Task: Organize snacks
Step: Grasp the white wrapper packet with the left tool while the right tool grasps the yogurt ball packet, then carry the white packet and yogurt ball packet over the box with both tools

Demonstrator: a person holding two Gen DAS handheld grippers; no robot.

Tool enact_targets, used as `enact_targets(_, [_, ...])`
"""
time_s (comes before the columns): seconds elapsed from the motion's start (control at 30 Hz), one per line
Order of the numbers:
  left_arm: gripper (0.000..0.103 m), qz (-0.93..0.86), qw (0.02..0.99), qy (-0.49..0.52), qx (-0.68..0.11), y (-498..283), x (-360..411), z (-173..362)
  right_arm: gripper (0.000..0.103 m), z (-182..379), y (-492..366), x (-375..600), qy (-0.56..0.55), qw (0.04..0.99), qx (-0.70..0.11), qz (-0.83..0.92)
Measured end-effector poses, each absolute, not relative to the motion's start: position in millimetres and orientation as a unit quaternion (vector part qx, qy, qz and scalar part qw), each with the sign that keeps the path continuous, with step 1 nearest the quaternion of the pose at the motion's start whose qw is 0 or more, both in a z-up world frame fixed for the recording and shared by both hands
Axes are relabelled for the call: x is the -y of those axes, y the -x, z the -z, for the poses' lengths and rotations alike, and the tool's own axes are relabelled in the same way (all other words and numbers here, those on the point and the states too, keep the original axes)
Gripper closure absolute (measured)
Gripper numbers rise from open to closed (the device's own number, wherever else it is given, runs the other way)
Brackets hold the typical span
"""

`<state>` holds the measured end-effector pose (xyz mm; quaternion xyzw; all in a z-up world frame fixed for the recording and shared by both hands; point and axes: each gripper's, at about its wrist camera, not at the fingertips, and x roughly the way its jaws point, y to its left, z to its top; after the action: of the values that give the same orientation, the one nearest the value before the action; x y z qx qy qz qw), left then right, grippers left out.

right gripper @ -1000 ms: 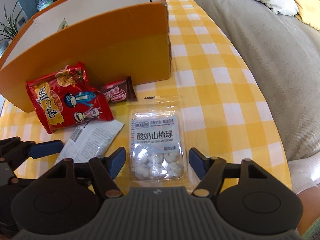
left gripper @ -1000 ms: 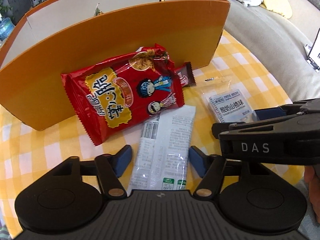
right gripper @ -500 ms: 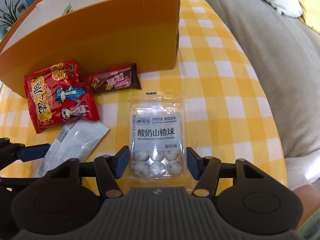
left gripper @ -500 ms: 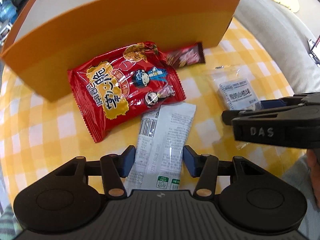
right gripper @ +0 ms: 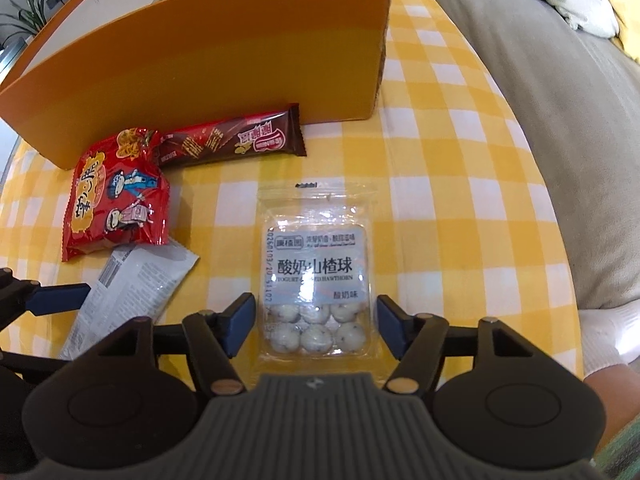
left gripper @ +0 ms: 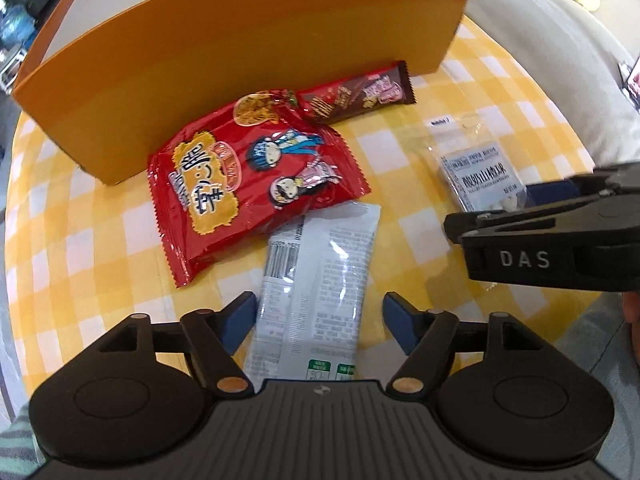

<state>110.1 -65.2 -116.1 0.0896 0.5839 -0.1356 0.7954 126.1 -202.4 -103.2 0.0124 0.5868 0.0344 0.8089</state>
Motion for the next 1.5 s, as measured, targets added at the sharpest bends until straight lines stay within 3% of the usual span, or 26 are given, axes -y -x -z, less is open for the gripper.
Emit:
enact_targets(0.13, [0.029,0.131,0.800,-0.093,-0.578,-108,65,115,0.042,103,-123,195,0.012,0.810,-0.585,-0.033])
enact_targets(0.2, [0.042,0.128,0.804,-0.090,-0.574,-108,63,114,0.044,102,-122,194,0.016,0.811,-0.584,-0.034])
enact_targets(0.4, [0.048,0.125,0.811,-0.069,-0.567,-106,55,111,0.046,99,-120,193,0.012,0.810,-0.585,-0.035])
enact_targets(0.73, [0.049,0.141,0.816,-0.034,-0.560,-90,41,82,0.046,82,-113,197,-0.022,0.812,-0.582,-0.039])
enact_targets(1.5, [0.050,0.138,0.890,0.007,-0.435,-82,13,-20,0.046,6,-87,209,-0.058,0.864,-0.498,-0.055])
